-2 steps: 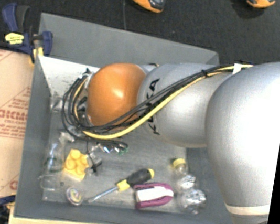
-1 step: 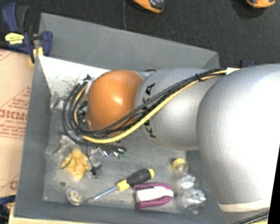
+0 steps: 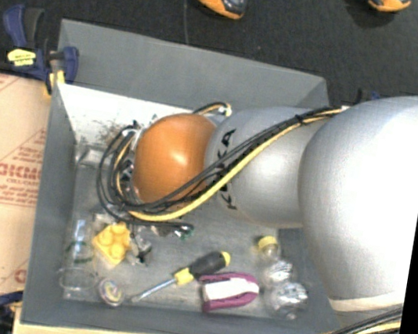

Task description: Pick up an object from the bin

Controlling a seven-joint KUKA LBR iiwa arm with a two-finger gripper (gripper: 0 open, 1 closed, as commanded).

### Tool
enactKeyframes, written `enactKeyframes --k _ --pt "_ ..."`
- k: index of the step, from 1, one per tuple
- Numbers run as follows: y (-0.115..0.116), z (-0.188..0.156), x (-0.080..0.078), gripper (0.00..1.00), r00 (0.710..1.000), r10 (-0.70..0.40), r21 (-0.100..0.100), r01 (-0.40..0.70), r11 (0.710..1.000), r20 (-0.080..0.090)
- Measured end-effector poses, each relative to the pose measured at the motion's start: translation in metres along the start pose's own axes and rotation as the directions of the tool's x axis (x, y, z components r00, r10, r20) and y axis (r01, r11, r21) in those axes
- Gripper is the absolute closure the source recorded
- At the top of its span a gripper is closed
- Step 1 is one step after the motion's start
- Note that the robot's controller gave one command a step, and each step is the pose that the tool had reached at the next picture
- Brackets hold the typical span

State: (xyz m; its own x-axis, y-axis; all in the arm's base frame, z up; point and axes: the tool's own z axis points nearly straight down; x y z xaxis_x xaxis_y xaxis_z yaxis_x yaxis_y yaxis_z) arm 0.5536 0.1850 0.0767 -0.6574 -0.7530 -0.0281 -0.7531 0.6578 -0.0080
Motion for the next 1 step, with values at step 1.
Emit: enactKeyframes --k 1 --pt "0.0 0.0 0.0 1.0 1.0 0.001 0.0 -0.001 1.0 0.0"
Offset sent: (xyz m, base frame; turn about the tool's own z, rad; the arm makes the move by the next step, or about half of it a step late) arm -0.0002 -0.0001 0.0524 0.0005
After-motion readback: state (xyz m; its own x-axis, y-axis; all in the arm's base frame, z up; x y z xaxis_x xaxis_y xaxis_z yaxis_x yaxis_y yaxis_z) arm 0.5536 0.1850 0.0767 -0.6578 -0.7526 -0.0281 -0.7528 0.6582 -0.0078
